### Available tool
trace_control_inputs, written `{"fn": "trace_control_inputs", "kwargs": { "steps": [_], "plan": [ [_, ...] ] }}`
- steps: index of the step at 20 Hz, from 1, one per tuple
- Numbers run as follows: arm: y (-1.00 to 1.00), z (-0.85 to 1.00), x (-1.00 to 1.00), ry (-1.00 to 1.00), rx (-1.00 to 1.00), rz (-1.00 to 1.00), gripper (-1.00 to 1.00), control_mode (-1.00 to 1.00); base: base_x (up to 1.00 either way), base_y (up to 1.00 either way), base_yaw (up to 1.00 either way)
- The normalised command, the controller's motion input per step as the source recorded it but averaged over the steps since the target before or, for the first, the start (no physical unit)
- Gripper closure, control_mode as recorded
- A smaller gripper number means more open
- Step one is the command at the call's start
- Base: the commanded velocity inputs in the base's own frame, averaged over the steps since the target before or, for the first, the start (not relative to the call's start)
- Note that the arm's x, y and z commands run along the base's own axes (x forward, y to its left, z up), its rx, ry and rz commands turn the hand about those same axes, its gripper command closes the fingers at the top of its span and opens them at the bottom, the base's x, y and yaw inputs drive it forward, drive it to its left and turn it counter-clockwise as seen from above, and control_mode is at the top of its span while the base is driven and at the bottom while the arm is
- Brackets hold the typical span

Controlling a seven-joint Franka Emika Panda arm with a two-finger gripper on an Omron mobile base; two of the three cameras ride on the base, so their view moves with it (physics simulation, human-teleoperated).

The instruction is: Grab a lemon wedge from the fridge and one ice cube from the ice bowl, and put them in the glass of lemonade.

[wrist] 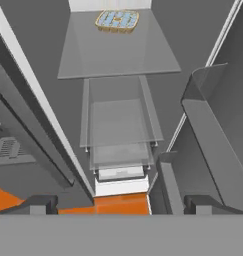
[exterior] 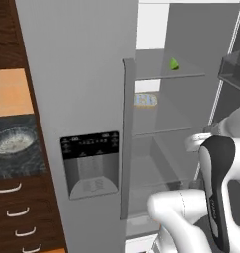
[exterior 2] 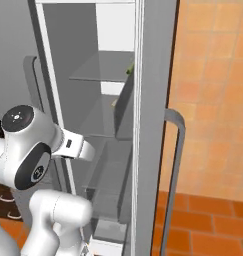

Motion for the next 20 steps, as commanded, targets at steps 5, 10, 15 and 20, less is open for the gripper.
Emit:
{"fn": "trace_control_inputs", "kwargs": {
  "steps": [5, 10, 15, 20],
  "plan": [
    [0.00, 0.00, 0.00, 0.00, 0.00, 0.00, -1.00, 1.00, 0.54, -0.08, 0.01],
    [0.00, 0.00, 0.00, 0.00, 0.00, 0.00, -1.00, 1.00, 0.40, -0.04, 0.03],
    [0.00, 0.00, 0.00, 0.00, 0.00, 0.00, -1.00, 1.00, 0.56, -0.36, 0.03],
    [0.00, 0.00, 0.00, 0.00, 0.00, 0.00, -1.00, 1.00, 0.15, -0.38, 0.00]
  ]
}}
